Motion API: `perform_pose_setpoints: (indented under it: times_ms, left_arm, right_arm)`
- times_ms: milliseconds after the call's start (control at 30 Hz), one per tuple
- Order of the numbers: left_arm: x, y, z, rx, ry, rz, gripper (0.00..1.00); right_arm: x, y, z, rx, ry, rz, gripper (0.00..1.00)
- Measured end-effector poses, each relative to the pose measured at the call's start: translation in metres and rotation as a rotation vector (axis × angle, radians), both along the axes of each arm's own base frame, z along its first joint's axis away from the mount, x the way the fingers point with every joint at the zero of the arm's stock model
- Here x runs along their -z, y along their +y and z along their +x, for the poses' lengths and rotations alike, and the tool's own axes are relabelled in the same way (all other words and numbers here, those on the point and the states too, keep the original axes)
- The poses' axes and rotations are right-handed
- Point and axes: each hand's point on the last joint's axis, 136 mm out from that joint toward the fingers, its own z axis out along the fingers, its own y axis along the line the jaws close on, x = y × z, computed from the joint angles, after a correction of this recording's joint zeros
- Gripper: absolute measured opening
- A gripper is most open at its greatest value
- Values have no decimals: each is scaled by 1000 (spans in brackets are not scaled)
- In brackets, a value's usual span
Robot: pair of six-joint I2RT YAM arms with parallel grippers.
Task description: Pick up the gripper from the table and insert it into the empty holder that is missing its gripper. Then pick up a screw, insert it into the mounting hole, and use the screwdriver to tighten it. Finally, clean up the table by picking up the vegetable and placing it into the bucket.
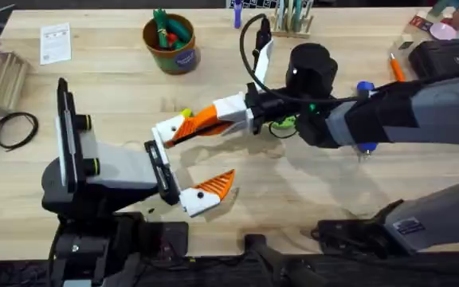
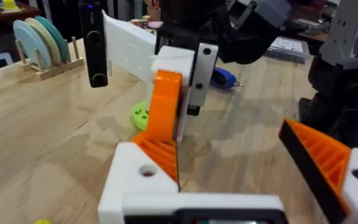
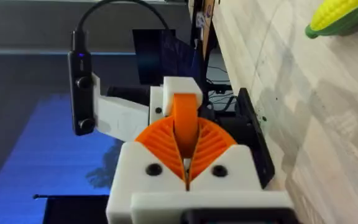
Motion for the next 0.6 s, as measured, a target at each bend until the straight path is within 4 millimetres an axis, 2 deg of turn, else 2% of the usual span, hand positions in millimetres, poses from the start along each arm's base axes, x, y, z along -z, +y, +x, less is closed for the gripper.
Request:
perform_pose_setpoints:
  times_ms: [467, 500, 600]
  left_arm:
    - [0, 0, 0, -1, 0, 0, 985]
    - [0, 0, 0, -2, 0, 0, 985]
    - [0, -1, -2, 12, -3, 0, 985]
  right_arm:
    - [0, 1, 0, 3, 0, -1, 8]
    - [0, 1, 0, 4, 2, -2, 32]
    - [3, 1, 6, 37, 6, -12, 453]
